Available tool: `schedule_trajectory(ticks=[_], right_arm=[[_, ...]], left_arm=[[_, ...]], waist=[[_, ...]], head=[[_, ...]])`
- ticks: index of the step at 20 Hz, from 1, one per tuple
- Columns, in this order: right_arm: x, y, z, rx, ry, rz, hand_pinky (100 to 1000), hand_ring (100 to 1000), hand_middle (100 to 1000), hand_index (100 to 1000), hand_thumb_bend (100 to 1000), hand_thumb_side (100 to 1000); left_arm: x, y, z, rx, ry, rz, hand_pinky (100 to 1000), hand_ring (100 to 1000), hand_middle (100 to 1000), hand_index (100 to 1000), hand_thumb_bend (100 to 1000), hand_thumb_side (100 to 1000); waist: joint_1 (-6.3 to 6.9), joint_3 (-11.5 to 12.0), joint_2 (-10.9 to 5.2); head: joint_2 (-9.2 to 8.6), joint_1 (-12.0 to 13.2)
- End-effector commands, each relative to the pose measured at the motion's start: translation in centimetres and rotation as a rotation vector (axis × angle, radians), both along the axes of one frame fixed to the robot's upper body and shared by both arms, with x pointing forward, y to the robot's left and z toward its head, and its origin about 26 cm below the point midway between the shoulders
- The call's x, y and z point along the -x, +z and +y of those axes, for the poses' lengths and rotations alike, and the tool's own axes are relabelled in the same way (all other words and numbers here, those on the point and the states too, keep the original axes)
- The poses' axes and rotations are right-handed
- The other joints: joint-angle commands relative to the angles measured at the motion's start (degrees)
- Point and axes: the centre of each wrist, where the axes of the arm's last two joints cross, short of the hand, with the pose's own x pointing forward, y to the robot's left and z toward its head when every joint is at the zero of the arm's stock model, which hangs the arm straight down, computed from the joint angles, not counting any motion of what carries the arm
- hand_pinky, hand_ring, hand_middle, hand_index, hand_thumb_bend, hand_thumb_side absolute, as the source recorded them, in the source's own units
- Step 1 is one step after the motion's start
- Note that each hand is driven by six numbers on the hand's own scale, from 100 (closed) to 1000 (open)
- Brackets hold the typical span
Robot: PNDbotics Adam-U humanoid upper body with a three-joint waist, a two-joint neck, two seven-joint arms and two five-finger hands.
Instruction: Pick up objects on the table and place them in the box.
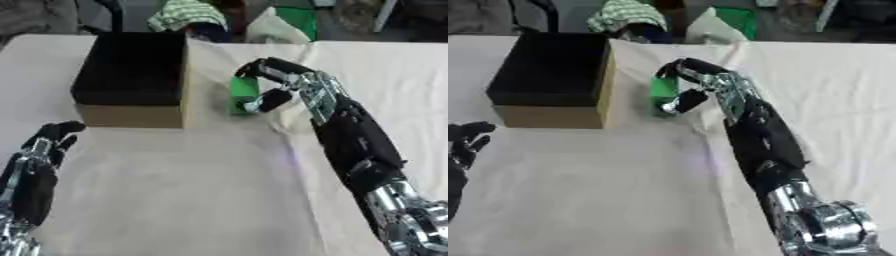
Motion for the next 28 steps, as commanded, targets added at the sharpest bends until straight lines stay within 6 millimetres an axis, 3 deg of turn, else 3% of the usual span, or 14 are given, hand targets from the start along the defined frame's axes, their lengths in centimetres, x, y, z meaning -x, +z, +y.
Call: schedule_trajectory(ticks=[1,5,13,18,23,24,25,28], right_arm=[[-0.2,1.4,-0.1,0.005,-0.011,-0.069,811,676,452,803,399,175],[-0.2,2.8,0.5,-0.029,0.004,-0.146,798,641,399,789,380,100],[-0.2,8.2,3.8,-0.088,0.076,-0.282,794,639,402,791,420,100],[0.3,10.4,6.2,-0.115,0.086,-0.323,794,637,404,796,403,100],[1.1,11.7,8.9,-0.139,0.105,-0.347,796,636,410,802,405,100],[1.3,11.8,9.3,-0.142,0.108,-0.348,798,637,419,808,441,100],[1.5,11.8,9.8,-0.146,0.112,-0.347,798,636,423,810,391,100],[2.0,11.5,10.9,-0.148,0.116,-0.340,801,639,441,819,386,100]], left_arm=[[-0.1,0.6,-0.1,-0.003,-0.001,-0.022,1000,977,708,745,100,821],[-0.1,0.6,-0.1,-0.003,-0.001,-0.021,1000,976,708,745,100,821],[-0.1,0.6,-0.2,-0.001,-0.011,-0.021,1000,975,707,744,100,817],[-0.2,0.8,-0.3,0.000,-0.020,-0.026,1000,974,707,744,100,818],[-0.2,0.9,-0.4,0.000,-0.034,-0.031,1000,974,706,743,100,813],[-0.2,0.9,-0.5,-0.001,-0.036,-0.031,1000,974,706,743,100,813],[-0.3,1.0,-0.5,-0.001,-0.038,-0.032,1000,974,706,743,100,813],[-0.3,1.1,-0.7,0.000,-0.047,-0.035,1000,973,706,743,100,813]], waist=[[0.08,0.04,-0.85],[-0.09,0.12,-1.01],[-0.28,1.36,-1.55],[-0.37,3.09,-1.64],[-0.41,4.83,-1.53],[-0.41,5.09,-1.50],[-0.41,5.42,-1.45],[-0.42,6.09,-1.32]], head=[[-0.66,-0.11],[-0.68,-0.13],[-0.76,-0.71],[-1.22,-1.25],[-1.74,-2.17],[-1.81,-2.30],[-1.88,-2.51],[-2.05,-2.90]])
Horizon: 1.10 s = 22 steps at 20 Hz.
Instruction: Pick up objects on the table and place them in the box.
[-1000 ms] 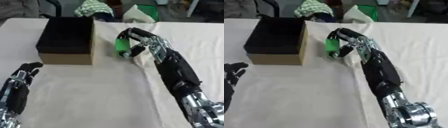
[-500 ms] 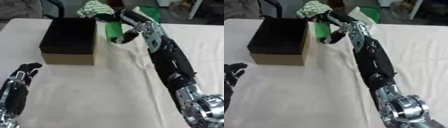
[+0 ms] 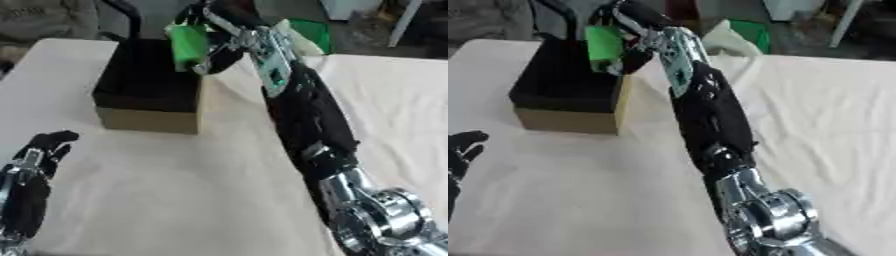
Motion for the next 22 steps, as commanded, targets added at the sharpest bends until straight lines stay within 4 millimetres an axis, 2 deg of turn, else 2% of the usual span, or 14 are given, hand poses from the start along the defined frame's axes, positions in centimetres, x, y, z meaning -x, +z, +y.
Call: schedule_trajectory(ticks=[1,2,3,4,6,7,8,9,11,18,22], right_arm=[[0.6,1.7,0.9,-0.006,-0.001,-0.045,801,639,441,819,386,100],[0.7,1.7,1.0,-0.005,-0.002,-0.046,801,639,441,819,386,100],[0.7,1.4,1.1,-0.001,0.001,-0.041,806,649,498,841,391,100],[0.8,1.0,1.5,0.004,0.005,-0.034,806,651,503,842,392,100],[1.0,0.3,1.9,0.011,0.009,-0.027,811,672,574,857,405,116],[1.1,0.0,2.0,0.016,0.010,-0.025,826,709,700,888,442,170],[1.1,-0.2,2.1,0.022,0.014,-0.023,831,719,728,895,449,180],[1.1,-0.5,2.2,0.030,0.017,-0.020,869,779,875,930,463,237],[1.1,-0.9,2.3,0.048,0.022,-0.009,883,804,937,943,471,250],[0.9,-0.8,1.9,0.036,0.012,-0.006,885,806,949,945,447,250],[0.7,-0.1,1.2,0.010,0.021,-0.025,871,785,902,932,435,212]], left_arm=[[-0.1,0.9,-0.1,-0.012,-0.017,-0.031,1000,973,706,743,100,813],[-0.1,0.9,-0.1,-0.012,-0.018,-0.032,1000,973,706,743,100,813],[-0.1,0.9,-0.1,-0.011,-0.018,-0.031,1000,973,705,743,100,814],[-0.1,0.9,-0.1,-0.011,-0.018,-0.031,1000,973,705,743,100,814],[-0.1,0.9,-0.1,-0.010,-0.017,-0.031,1000,973,705,743,100,814],[-0.1,0.9,-0.1,-0.010,-0.017,-0.031,1000,973,705,743,100,814],[-0.1,0.9,-0.1,-0.010,-0.017,-0.032,1000,973,705,743,100,814],[-0.1,0.9,-0.1,-0.009,-0.017,-0.031,1000,973,705,743,100,815],[-0.1,0.8,-0.1,-0.009,-0.015,-0.030,1000,973,705,743,100,815],[-0.1,0.8,0.0,-0.007,-0.011,-0.027,1000,972,705,743,100,815],[0.0,0.7,0.0,-0.006,-0.006,-0.024,1000,972,704,743,100,815]], waist=[[0.27,0.19,-0.66],[0.28,0.22,-0.65],[0.30,0.35,-0.59],[0.33,0.44,-0.54],[0.36,0.45,-0.49],[0.37,0.44,-0.48],[0.38,0.41,-0.47],[0.40,0.39,-0.46],[0.43,0.31,-0.45],[0.49,-0.11,-0.60],[0.53,-0.72,-0.75]], head=[[-0.79,-0.43],[-0.80,-0.44],[-0.86,-0.48],[-0.89,-0.48],[-0.98,-0.46],[-1.01,-0.44],[-1.02,-0.42],[-1.03,-0.39],[-1.00,-0.38],[-1.06,-0.20],[-0.94,0.22]])
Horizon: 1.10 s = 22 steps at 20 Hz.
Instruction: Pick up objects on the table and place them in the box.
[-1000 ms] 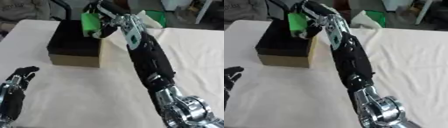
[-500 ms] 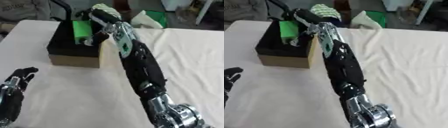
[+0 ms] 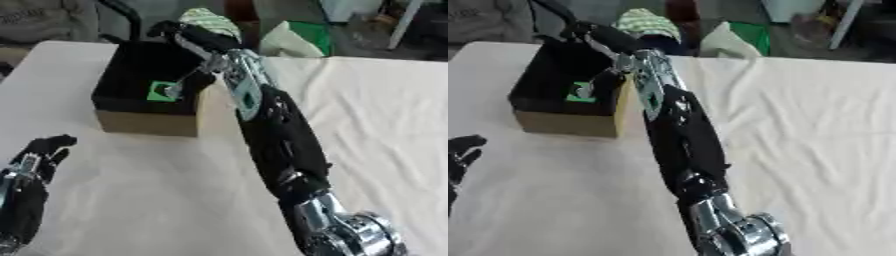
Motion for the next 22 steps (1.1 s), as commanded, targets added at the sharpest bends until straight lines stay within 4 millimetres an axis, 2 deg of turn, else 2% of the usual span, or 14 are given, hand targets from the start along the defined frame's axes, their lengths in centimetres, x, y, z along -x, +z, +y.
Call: schedule_trajectory(ticks=[1,4,7,12,15,18,22], right_arm=[[-0.4,2.1,-1.0,-0.026,0.004,-0.060,867,776,887,928,421,199],[-0.8,2.4,-2.4,-0.075,-0.003,-0.081,859,751,860,917,367,164],[-1.2,2.3,-4.4,-0.154,-0.038,-0.093,855,723,833,905,252,135],[-1.6,1.5,-8.3,-0.287,-0.129,-0.105,856,688,806,893,110,161],[-1.6,1.0,-11.0,-0.360,-0.192,-0.105,854,666,786,884,100,198],[-1.4,0.7,-14.0,-0.514,-0.178,-0.005,857,659,781,882,100,243],[-0.6,0.7,-17.3,-0.624,-0.165,0.093,861,656,779,882,100,293]], left_arm=[[0.1,0.5,0.2,-0.004,0.005,-0.019,1000,972,704,742,100,815],[0.2,0.4,0.4,-0.003,0.016,-0.017,1000,972,703,742,100,814],[0.2,0.3,0.5,-0.001,0.024,-0.014,1000,972,703,740,100,814],[0.3,0.1,0.6,-0.003,0.033,-0.011,1000,972,704,739,100,815],[0.3,0.1,0.7,-0.004,0.036,-0.012,1000,973,707,739,100,815],[0.4,0.1,0.8,-0.006,0.041,-0.011,1000,973,712,738,100,814],[0.4,0.0,0.9,-0.005,0.047,-0.009,1000,974,715,738,100,813]], waist=[[0.49,-0.36,-1.07],[0.66,-1.04,-1.21],[0.90,-2.02,-1.37],[1.21,-3.81,-1.32],[1.38,-4.83,-1.23],[1.37,-5.67,-1.33],[1.55,-6.48,-1.52]], head=[[-0.43,0.48],[-0.24,1.06],[0.21,1.79],[0.41,2.71],[0.61,3.10],[0.65,3.28],[0.75,3.55]])
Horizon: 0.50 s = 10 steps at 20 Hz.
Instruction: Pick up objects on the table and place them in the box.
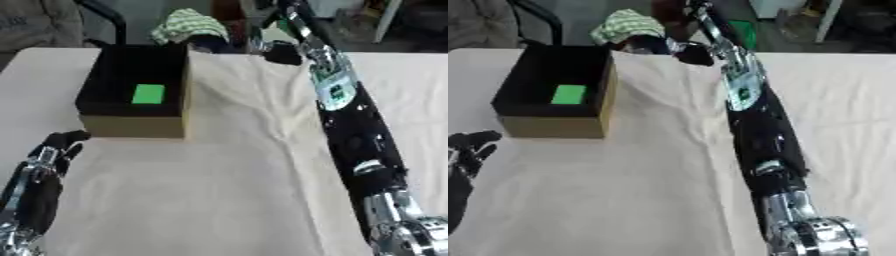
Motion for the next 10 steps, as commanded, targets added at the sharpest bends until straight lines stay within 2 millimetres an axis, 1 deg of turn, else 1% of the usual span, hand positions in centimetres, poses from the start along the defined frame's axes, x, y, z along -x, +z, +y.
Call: schedule_trajectory(ticks=[1,5,10], right_arm=[[0.6,2.2,-2.6,-0.072,0.016,-0.007,862,656,780,882,100,297],[1.2,1.6,-5.3,-0.102,-0.001,0.040,864,656,780,883,100,322],[1.8,0.6,-8.2,-0.125,-0.041,0.078,864,652,777,883,100,349]], left_arm=[[0.0,0.5,0.4,-0.007,0.014,-0.020,1000,974,716,738,100,812],[0.1,0.4,0.4,-0.006,0.019,-0.019,1000,973,715,737,100,814],[0.2,0.3,0.6,-0.009,0.026,-0.016,1000,972,711,733,100,813]], waist=[[0.32,-0.36,-1.18],[0.39,-0.97,-1.33],[0.41,-1.72,-1.42]], head=[[0.22,0.31],[0.61,0.58],[0.95,0.75]])
